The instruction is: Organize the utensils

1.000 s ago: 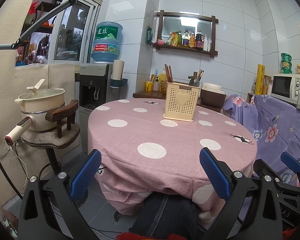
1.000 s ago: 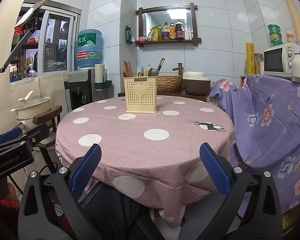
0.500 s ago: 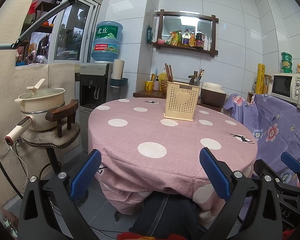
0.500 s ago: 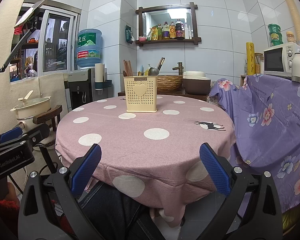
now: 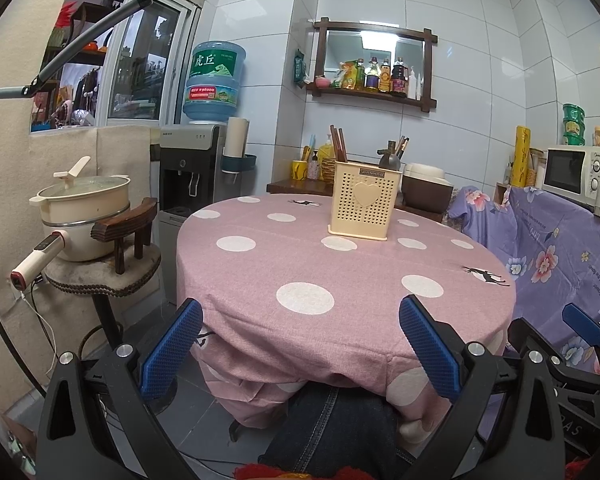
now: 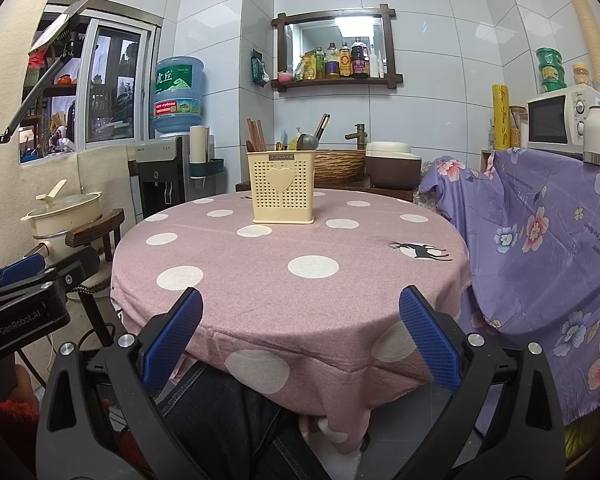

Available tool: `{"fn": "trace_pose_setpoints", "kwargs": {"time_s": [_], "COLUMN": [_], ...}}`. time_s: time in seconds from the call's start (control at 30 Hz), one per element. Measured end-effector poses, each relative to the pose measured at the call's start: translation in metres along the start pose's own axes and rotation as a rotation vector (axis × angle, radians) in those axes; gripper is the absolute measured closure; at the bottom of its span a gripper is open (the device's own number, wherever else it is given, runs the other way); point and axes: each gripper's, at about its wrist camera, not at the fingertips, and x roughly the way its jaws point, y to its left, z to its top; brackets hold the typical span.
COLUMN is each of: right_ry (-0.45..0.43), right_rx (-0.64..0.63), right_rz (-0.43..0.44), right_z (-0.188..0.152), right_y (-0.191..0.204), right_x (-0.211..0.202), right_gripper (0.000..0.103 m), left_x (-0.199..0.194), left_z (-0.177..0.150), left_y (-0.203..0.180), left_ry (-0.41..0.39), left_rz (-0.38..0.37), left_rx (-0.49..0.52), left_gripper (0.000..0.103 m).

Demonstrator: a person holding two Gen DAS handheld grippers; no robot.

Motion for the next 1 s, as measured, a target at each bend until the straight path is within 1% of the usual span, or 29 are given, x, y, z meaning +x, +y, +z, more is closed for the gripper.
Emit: {"fn": "trace_pose_setpoints", "kwargs": {"time_s": [1.0], "right_ry": [0.002], "right_rx": [-0.001], "right_rz": [0.000], "right_z": [-0.0003], "right_y": [-0.0002], "right_x": [0.0000], "right_gripper": [0.006], "left_x": [-0.0001], "left_z": [0.0000], "left_y": [-0.0004], "left_ry": [0.004], "left_rz": [-0.001], "left_rx": [0.002], "left_gripper": [0.005]}}
